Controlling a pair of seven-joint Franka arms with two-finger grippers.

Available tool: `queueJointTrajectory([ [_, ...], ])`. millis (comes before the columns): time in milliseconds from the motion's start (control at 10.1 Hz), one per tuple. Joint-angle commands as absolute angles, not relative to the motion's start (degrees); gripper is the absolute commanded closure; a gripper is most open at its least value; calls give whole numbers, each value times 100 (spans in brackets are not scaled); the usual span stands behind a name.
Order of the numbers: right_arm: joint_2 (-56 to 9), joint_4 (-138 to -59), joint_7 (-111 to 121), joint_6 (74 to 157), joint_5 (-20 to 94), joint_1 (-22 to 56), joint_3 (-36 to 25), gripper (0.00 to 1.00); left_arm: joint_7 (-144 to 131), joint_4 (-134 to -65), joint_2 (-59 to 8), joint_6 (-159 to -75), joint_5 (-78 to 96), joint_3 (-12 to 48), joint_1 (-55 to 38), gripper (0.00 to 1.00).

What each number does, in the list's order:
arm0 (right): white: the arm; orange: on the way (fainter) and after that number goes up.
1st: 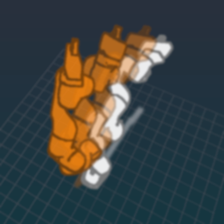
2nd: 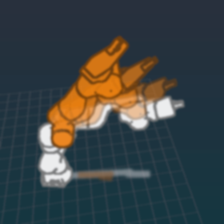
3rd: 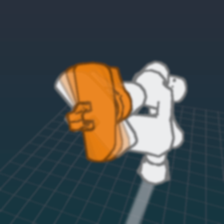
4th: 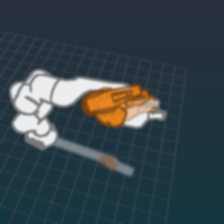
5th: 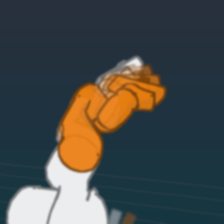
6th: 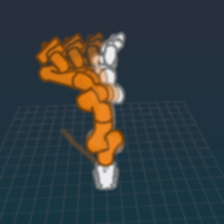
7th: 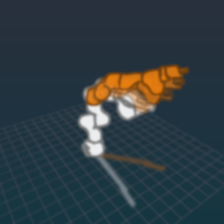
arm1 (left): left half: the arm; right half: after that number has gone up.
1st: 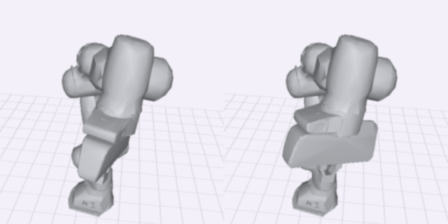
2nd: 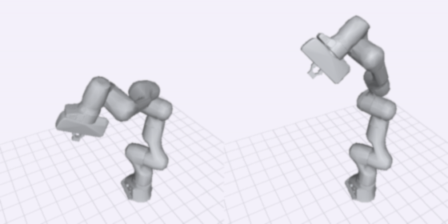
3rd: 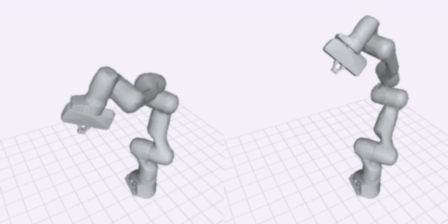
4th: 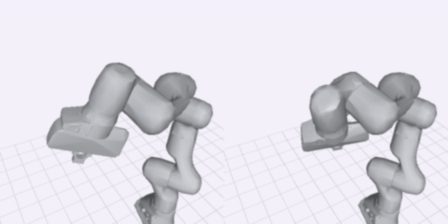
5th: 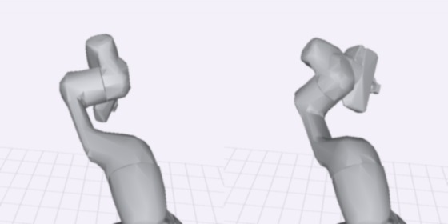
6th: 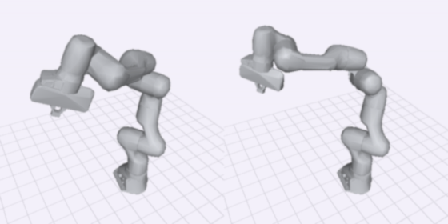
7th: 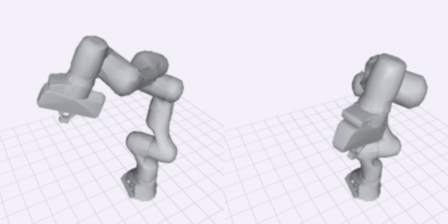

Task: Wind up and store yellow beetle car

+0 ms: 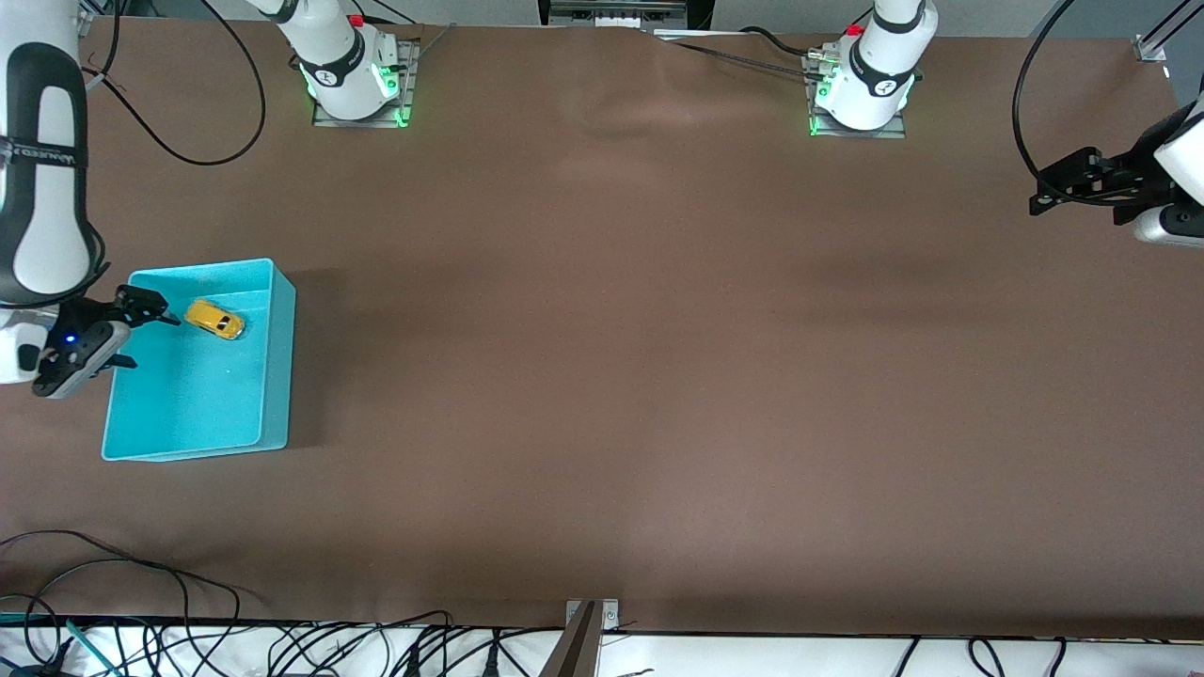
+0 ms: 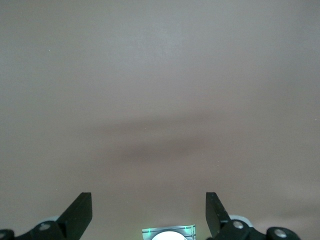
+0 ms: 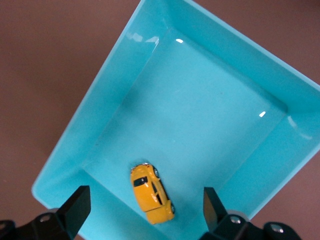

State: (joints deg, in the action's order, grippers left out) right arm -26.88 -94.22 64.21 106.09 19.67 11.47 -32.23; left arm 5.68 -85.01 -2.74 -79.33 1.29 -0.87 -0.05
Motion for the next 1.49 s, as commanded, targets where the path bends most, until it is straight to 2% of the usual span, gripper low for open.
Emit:
queueJointTrajectory([
  [0,-2689,-8424,4629,9339,1785,1134,-3234,0,510,-8525,-229,-7893,299,-114,18,0],
  [199,-2453,-8017,3679,8651,1775,1308,-3225,0,510,-8525,-229,-7893,299,-114,18,0],
  [695,-1759,-7629,1746,8439,511,2274,-3226,0,510,-8525,-229,-7893,299,-114,18,0],
  [1092,-1608,-7629,686,8359,484,2619,-3164,0,510,-8534,-229,-7884,299,-114,26,0],
  [1192,-1608,-7629,477,8358,483,2515,-2999,0,518,-8534,-229,-7884,299,-114,61,0],
  [1291,-1591,-7629,327,8350,449,2087,-2536,0,519,-8525,-237,-7892,299,-114,53,0],
  [1390,-1417,-7629,125,8350,118,1561,-1766,0,519,-8525,-237,-7893,299,-114,61,0],
])
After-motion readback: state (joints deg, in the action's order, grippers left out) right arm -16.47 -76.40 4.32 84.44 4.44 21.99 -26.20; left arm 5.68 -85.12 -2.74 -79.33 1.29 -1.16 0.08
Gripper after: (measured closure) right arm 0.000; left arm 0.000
